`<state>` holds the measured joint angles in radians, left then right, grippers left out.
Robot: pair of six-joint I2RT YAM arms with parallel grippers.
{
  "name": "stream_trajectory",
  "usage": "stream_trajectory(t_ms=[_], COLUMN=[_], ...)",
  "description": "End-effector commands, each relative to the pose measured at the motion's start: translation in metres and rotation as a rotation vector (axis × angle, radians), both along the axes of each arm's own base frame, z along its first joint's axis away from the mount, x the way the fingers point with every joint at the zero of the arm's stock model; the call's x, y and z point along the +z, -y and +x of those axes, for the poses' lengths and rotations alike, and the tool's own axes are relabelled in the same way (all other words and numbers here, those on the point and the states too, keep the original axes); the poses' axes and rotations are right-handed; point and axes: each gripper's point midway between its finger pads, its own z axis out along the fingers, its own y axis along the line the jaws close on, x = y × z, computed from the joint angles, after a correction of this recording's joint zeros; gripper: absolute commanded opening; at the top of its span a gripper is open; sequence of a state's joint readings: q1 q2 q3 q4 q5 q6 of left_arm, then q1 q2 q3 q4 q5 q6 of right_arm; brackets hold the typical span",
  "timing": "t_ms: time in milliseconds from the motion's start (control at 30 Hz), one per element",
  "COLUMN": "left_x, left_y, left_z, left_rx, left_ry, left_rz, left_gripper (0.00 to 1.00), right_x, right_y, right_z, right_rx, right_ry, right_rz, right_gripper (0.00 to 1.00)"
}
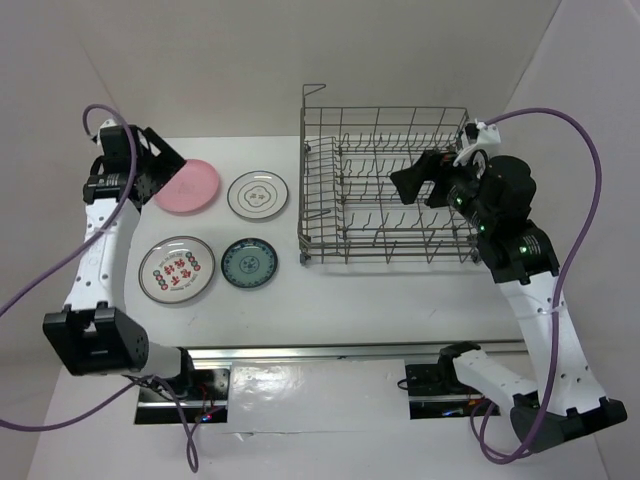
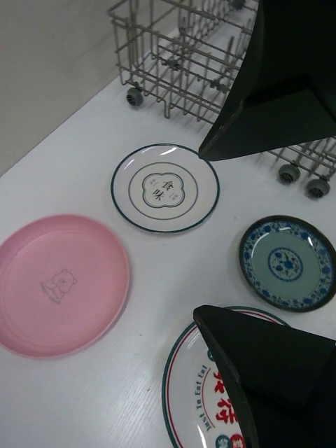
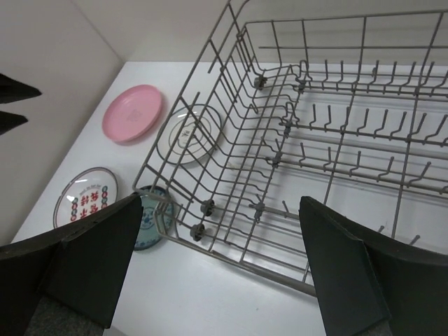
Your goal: Load the plates into the dish rack
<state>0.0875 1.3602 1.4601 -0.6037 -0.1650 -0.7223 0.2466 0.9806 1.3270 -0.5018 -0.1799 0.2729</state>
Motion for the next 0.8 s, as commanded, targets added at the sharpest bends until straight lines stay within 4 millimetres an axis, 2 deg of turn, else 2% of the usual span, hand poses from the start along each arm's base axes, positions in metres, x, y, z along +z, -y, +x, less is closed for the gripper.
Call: stream_trajectory(t_ms=[0, 33, 100, 133, 167, 233, 300, 333, 367, 400, 467, 500, 633, 767], left_x=[-0.009, -0.014, -0.029, -0.043, -0.052, -0.059, -0.075, -0.084, -0.083, -0.102, -0.107, -0.118, -0.11, -0.122], left_y=[-0.003, -0.013, -0.017, -0.028, -0.031, -0.037, -0.045, -0.048, -0.052, -0.058, -0.066, -0.069, -0.079, -0.089], left_z=[0.026, 0.031, 0.042, 0.052, 0.056, 0.067, 0.085, 0.086, 0.093, 0.098, 0.102, 0.103, 0.105, 0.096], left_rx=[-0.011, 0.007, 0.01, 0.047, 0.055, 0.062, 0.085, 0.105, 0.119, 0.149, 0.182, 0.195, 0.219, 0.28], left_ry=[0.055, 0.053, 0.027, 0.005, -0.008, -0.013, -0.042, -0.074, -0.071, -0.115, -0.141, -0.162, -0.14, -0.197], left_rz=[-0.211, -0.235, -0.306, -0.33, -0.352, -0.369, -0.375, -0.373, -0.374, -0.368, -0.35, -0.346, -0.329, -0.321], left_gripper=[0.98, 0.98, 0.96, 0.96, 0.96, 0.95, 0.95, 0.95, 0.94, 0.94, 0.93, 0.93, 0.93, 0.93], right_x=[0.019, 0.02, 0.016, 0.015, 0.012, 0.01, 0.009, 0.011, 0.014, 0.014, 0.014, 0.014, 0.012, 0.012], right_y=[-0.011, -0.014, -0.019, -0.023, -0.025, -0.029, -0.034, -0.034, -0.034, -0.034, -0.038, -0.038, -0.041, -0.044], right_z=[-0.007, -0.011, -0.012, -0.017, -0.016, -0.019, -0.02, -0.02, -0.022, -0.022, -0.025, -0.025, -0.026, -0.028], right_rx=[0.062, 0.082, 0.109, 0.132, 0.143, 0.172, 0.193, 0.194, 0.194, 0.194, 0.214, 0.214, 0.214, 0.222], right_ry=[0.084, 0.088, 0.089, 0.082, 0.082, 0.075, 0.074, 0.083, 0.092, 0.092, 0.091, 0.091, 0.086, 0.086], right_rz=[0.047, 0.063, 0.078, 0.089, 0.09, 0.102, 0.112, 0.114, 0.115, 0.115, 0.116, 0.116, 0.106, 0.106], right_gripper=[1.0, 1.0, 1.0, 1.0, 1.0, 1.0, 1.0, 1.0, 1.0, 1.0, 1.0, 1.0, 1.0, 1.0])
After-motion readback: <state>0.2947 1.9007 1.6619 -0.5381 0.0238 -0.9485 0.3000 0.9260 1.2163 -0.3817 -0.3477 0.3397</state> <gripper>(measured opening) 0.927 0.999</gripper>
